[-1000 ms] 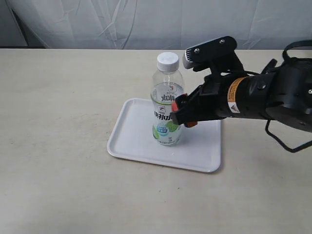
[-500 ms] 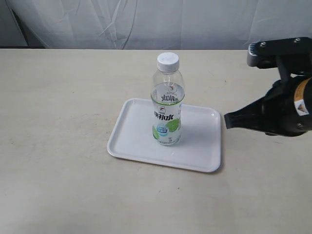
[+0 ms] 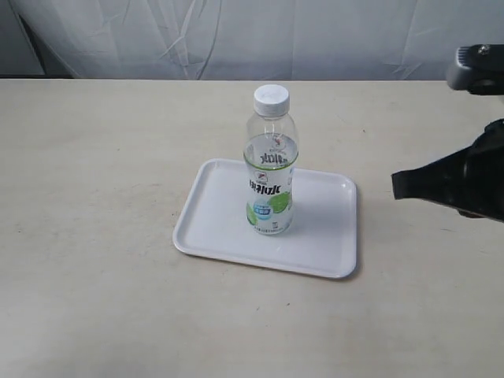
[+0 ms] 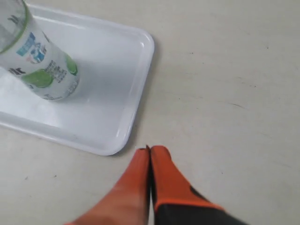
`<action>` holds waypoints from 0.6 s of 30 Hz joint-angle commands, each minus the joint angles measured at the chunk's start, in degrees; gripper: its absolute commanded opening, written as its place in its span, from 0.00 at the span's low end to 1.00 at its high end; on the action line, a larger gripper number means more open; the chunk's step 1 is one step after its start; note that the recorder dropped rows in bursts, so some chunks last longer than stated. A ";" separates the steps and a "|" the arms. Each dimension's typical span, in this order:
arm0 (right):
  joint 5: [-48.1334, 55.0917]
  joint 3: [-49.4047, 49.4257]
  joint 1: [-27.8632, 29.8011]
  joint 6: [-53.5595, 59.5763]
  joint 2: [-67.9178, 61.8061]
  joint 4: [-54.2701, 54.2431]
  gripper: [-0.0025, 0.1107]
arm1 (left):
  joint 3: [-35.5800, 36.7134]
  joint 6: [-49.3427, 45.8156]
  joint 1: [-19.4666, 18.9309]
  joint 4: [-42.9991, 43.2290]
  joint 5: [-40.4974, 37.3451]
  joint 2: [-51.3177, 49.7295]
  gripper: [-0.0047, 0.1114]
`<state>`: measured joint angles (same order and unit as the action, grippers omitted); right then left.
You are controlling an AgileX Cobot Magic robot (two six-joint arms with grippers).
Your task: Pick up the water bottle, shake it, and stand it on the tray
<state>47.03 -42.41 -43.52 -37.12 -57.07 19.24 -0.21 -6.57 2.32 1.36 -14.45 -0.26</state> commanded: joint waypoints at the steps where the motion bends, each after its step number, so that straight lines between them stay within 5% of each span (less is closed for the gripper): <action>1: -9.01 4.75 0.14 0.07 13.95 2.95 0.03 | 0.21 0.10 0.02 0.02 0.77 0.26 0.04; 4: -23.04 15.41 2.07 0.07 30.56 6.33 0.03 | 0.21 0.10 0.02 0.02 0.77 0.26 0.04; 8: -27.24 28.33 21.25 -2.50 51.41 0.69 0.03 | 0.21 0.10 0.02 0.02 0.77 0.26 0.04; 18: -41.55 42.41 40.86 -2.50 57.07 -9.28 0.03 | 0.21 0.10 0.02 0.13 0.77 0.26 0.04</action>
<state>10.12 -3.22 -5.79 -39.60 -0.37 12.39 -0.21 -6.57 2.32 1.36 -14.45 -0.26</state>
